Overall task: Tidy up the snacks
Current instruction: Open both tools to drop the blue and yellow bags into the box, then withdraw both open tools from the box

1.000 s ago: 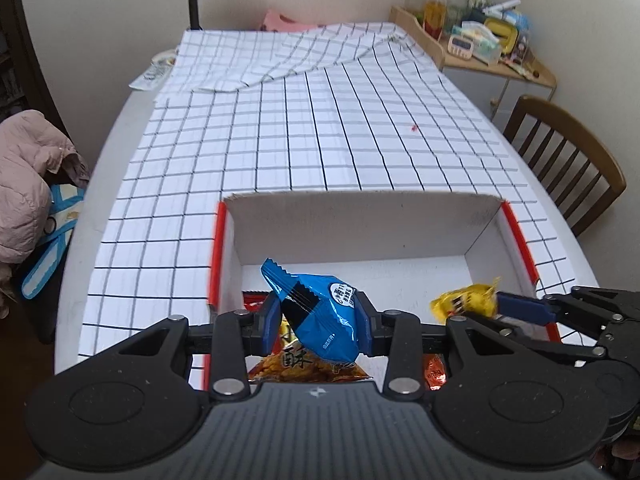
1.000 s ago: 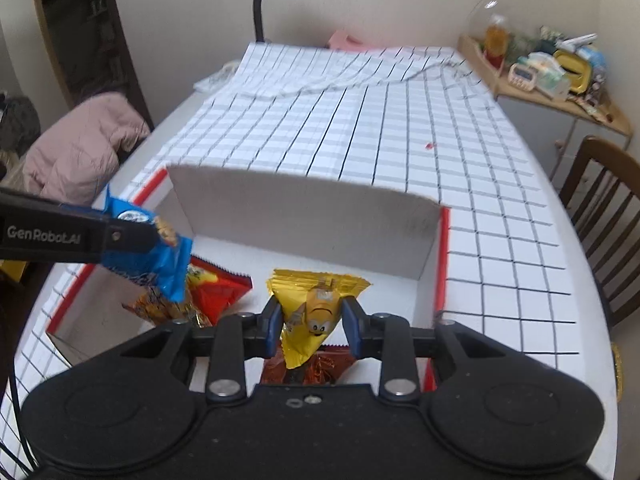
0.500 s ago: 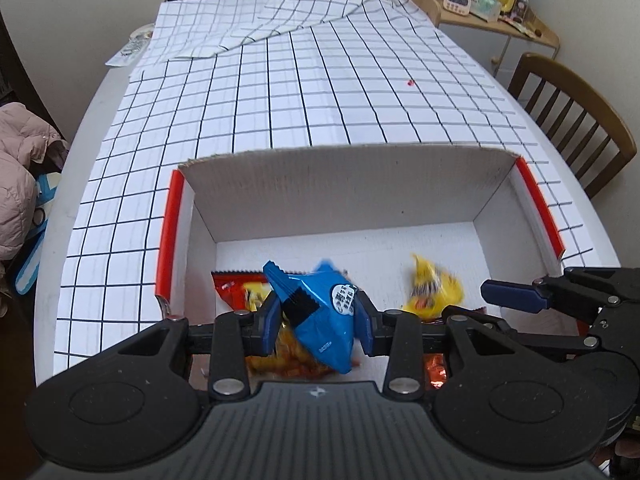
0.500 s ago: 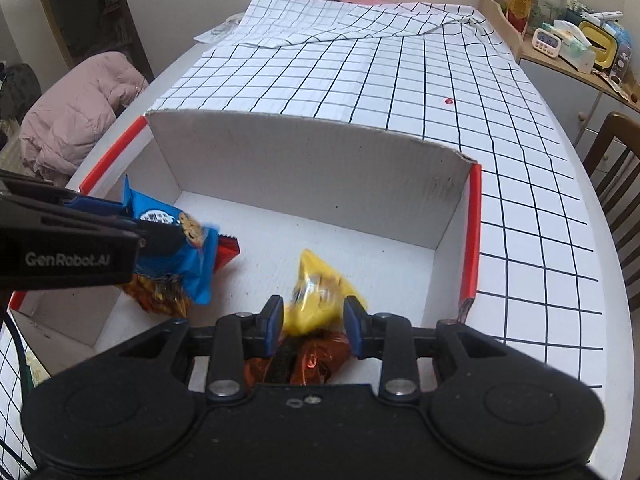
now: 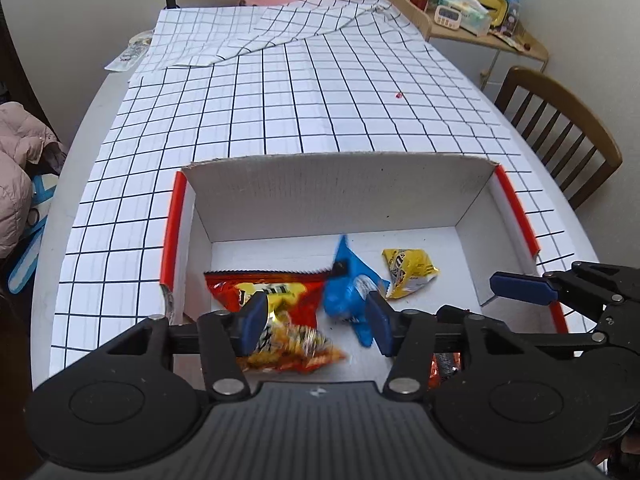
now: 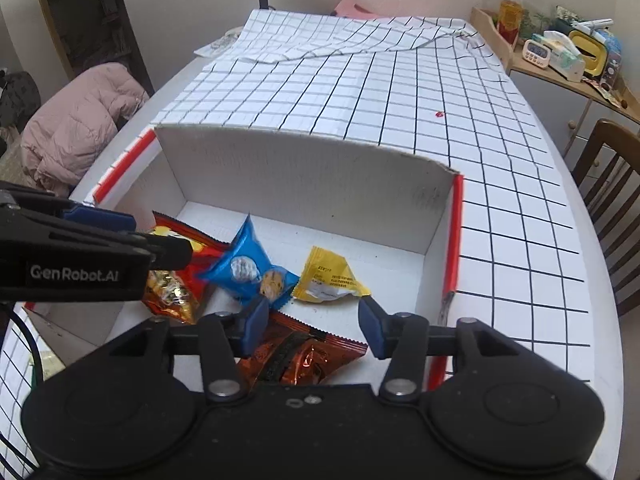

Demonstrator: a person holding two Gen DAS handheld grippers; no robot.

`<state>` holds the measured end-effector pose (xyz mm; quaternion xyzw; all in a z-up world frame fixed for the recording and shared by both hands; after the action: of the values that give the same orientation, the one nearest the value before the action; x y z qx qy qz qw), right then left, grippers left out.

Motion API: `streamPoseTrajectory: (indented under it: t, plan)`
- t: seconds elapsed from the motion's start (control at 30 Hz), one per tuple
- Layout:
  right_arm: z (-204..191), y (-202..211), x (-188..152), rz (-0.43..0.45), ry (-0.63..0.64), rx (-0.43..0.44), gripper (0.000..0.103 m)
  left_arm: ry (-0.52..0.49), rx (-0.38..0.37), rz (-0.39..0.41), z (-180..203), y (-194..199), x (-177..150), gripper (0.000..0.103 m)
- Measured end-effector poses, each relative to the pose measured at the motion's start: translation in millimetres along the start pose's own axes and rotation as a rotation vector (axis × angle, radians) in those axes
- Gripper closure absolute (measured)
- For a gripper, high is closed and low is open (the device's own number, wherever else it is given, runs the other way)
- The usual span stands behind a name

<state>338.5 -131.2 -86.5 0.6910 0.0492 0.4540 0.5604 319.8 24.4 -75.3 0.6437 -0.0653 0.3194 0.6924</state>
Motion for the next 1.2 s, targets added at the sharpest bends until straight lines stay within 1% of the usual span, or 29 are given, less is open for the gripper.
streamPoseTrajectory:
  t: [0.1,0.27,0.43,0.7,0.8,0.97,1.07,1.13,1.17,1.2]
  plan:
    - [-2.3,12.0,-0.7,0.025,-0.003,-0.007,0.047,0.004,-0.009,0.016,-1.7,10.2,-1.7,0.05]
    - [-8.7,30.4,-3.0,0.056,-0.006,-0.011,0.045,-0.002,-0.027,0.042,-3.4,28.6,-6.5,0.05]
    - [-17.2,53.7,-5.6,0.105,-0.013,-0.021,0.039,-0.015,-0.045,0.074,-3.9,50.8,-14.4,0.049]
    - [-33.0,91.6,-16.1,0.174,-0.01,-0.025,0.029,-0.028,-0.072,0.129,-9.6,87.3,-30.8,0.045]
    - [-40.7,105.1,-21.7,0.202,-0.007,-0.037,0.023,-0.035,-0.085,0.15,-11.1,101.3,-39.9,0.045]
    - [-52.3,125.4,-29.9,0.24,-0.003,-0.039,0.019,-0.045,-0.097,0.18,-15.0,119.7,-55.3,0.044]
    - [-60.6,135.0,-36.0,0.252,-0.005,-0.037,0.018,-0.035,-0.109,0.189,-19.9,127.7,-64.3,0.041]
    - [-64.9,141.1,-40.3,0.265,-0.008,-0.039,0.016,-0.027,-0.11,0.203,-23.5,133.3,-69.6,0.034]
    - [-66.9,143.7,-42.2,0.271,-0.013,-0.04,0.011,-0.027,-0.114,0.209,-25.1,136.5,-72.7,0.034]
    - [-68.5,146.5,-44.7,0.278,-0.016,-0.044,0.008,-0.026,-0.117,0.214,-26.7,139.6,-75.0,0.034]
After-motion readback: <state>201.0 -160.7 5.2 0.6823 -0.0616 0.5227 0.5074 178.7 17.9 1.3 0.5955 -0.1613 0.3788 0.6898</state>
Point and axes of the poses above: each gripper's, at about its wrist camera, not at the fingertips, and y roughly against the way its jaws point, z to its right, x to its top, the point moved 1 cm from there along -y, roughly the way its jaws point, and after that the axes turned 11 degrees about y, right-handed, at the moved point
